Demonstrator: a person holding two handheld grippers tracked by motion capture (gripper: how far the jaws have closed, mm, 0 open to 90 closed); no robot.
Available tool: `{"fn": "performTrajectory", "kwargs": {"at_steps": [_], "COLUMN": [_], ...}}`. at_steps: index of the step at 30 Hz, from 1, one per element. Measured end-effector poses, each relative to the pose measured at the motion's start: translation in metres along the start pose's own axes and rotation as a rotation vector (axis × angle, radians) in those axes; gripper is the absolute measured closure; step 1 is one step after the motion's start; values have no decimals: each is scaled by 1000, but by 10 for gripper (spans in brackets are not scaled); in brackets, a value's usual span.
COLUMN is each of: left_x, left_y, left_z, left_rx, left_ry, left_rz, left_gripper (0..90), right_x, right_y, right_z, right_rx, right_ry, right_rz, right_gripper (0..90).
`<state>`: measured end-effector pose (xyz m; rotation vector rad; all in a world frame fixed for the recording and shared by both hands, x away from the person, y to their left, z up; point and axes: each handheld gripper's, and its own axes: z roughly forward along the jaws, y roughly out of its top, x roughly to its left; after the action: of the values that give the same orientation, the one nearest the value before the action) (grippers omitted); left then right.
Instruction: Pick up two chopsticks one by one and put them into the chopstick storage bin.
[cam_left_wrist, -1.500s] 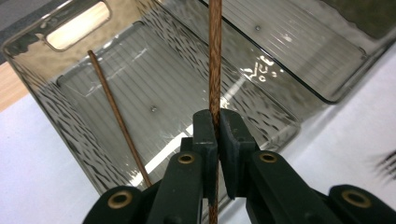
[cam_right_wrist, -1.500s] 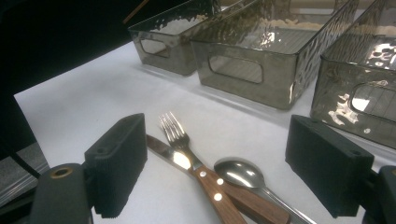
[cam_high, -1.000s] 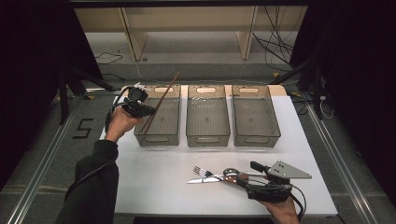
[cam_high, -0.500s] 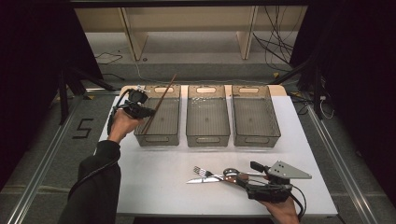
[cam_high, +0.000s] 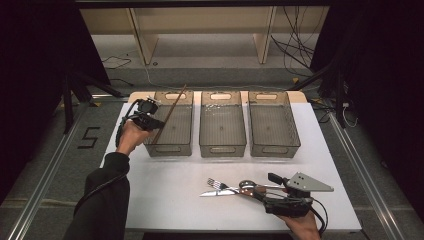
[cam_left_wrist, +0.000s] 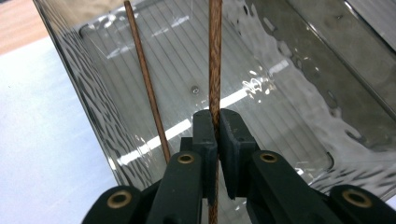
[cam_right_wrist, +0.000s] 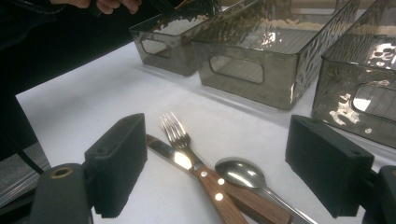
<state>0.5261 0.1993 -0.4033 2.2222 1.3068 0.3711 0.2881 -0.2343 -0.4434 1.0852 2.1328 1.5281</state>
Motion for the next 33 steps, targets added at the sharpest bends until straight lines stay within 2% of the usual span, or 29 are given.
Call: {"fn": "performTrajectory", "kwargs": {"at_steps": [2,5,7,9,13,19,29,33], "left_x": [1,2,2,1,-4,-15,-28,-35], "left_y": [0,0,0,-1,-4,-11,-32,-45], "left_z": [1,1,-1,-4,-11,-21,-39,-41], "left_rx": [17,13,5,-20,-56,-93,-161,-199], "left_ry": [7,13,-7,-8,-47,-73,-118,-159], "left_rz": [-10,-42,-47,-71,-88,-77,-53,-39], "left_gripper": [846,825,741,655,535,382,278,251], "right_x": [0,0,0,0,0,0,0,0], "right_y": [0,0,0,0,0,0,0,1], "right_z": [0,0,0,0,0,-1,-1,0], "right_rx": [-1,-2,-2,-3,-3,-4,1,7], "right_ry": [0,0,1,1,1,0,0,2], "right_rz": [-1,0,2,1,1,3,1,2], "right_gripper": [214,214,214,214,214,214,214,214]}}
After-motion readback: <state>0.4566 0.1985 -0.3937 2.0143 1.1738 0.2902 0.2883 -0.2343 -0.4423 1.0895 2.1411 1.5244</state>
